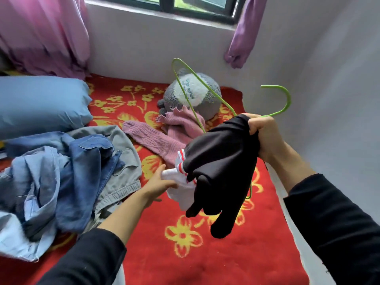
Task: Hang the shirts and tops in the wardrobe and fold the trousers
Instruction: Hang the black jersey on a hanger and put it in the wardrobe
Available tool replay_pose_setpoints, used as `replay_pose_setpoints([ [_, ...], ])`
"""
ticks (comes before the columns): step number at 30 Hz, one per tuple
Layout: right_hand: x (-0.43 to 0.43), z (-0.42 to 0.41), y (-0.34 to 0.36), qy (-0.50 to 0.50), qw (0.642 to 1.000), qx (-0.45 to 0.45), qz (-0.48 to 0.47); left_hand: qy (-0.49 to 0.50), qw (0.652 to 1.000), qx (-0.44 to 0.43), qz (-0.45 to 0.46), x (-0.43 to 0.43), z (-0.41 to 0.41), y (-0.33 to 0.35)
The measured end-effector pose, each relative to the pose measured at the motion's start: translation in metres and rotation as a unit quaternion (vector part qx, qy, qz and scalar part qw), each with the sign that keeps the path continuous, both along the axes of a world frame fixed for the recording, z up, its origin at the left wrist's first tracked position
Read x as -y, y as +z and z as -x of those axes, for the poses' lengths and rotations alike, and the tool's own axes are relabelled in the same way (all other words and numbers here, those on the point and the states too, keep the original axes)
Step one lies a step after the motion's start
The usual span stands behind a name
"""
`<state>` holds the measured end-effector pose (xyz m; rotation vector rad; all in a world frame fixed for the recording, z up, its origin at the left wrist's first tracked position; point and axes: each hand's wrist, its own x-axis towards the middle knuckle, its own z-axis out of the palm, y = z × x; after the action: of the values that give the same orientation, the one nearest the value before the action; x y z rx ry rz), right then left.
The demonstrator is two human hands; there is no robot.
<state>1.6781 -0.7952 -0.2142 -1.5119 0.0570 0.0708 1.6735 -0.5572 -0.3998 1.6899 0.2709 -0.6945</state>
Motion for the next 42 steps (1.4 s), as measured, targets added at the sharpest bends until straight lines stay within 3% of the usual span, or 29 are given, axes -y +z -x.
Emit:
replay_pose_setpoints([
  [4, 0.008, 0.006, 0.014, -0.019, 1.000, 0.000, 0.006, 0.000, 0.998, 0.009, 0.055, 0.006, 0.002, 0.014],
  [12, 0.060, 0.008, -0.021, -0.099, 0.981, -0.035, 0.162, 0.128, 0.967, 0.203, 0.091, -0.035, -0.050, 0.117],
  [19, 0.058, 0.009, -0.054, -0.173, 0.934, -0.103, 0.297, 0.013, 0.946, 0.291, 0.142, -0.009, -0.053, 0.206],
  [22, 0.028, 0.016, -0.049, -0.146, 0.964, -0.061, 0.212, -0.008, 0.942, 0.307, 0.137, 0.019, -0.052, 0.223],
  [24, 0.001, 0.021, -0.046, -0.068, 0.992, -0.047, 0.100, -0.023, 0.939, 0.320, 0.121, 0.040, -0.049, 0.229],
  [26, -0.027, 0.024, -0.048, -0.005, 0.997, -0.032, 0.066, -0.062, 0.938, 0.328, 0.094, 0.061, -0.043, 0.230],
  [29, -0.046, 0.013, -0.057, -0.116, 0.992, 0.014, 0.052, -0.106, 0.941, 0.311, 0.083, 0.072, -0.034, 0.233],
  [31, -0.039, 0.005, -0.054, -0.172, 0.985, 0.000, 0.018, -0.104, 0.945, 0.289, 0.114, 0.059, -0.035, 0.234],
  [34, -0.018, 0.002, -0.041, -0.144, 0.989, -0.018, -0.023, 0.026, 0.949, 0.251, 0.189, 0.023, -0.049, 0.212],
  [36, -0.007, 0.003, -0.026, -0.098, 0.993, -0.013, -0.056, 0.104, 0.961, 0.220, 0.133, 0.008, -0.053, 0.176],
  [39, 0.002, 0.001, -0.006, -0.052, 0.997, -0.020, -0.044, 0.064, 0.984, 0.167, -0.020, 0.006, -0.046, 0.111],
  [42, 0.007, -0.001, 0.011, -0.024, 0.998, -0.023, -0.052, 0.055, 0.988, 0.135, -0.055, 0.015, -0.037, 0.062],
])
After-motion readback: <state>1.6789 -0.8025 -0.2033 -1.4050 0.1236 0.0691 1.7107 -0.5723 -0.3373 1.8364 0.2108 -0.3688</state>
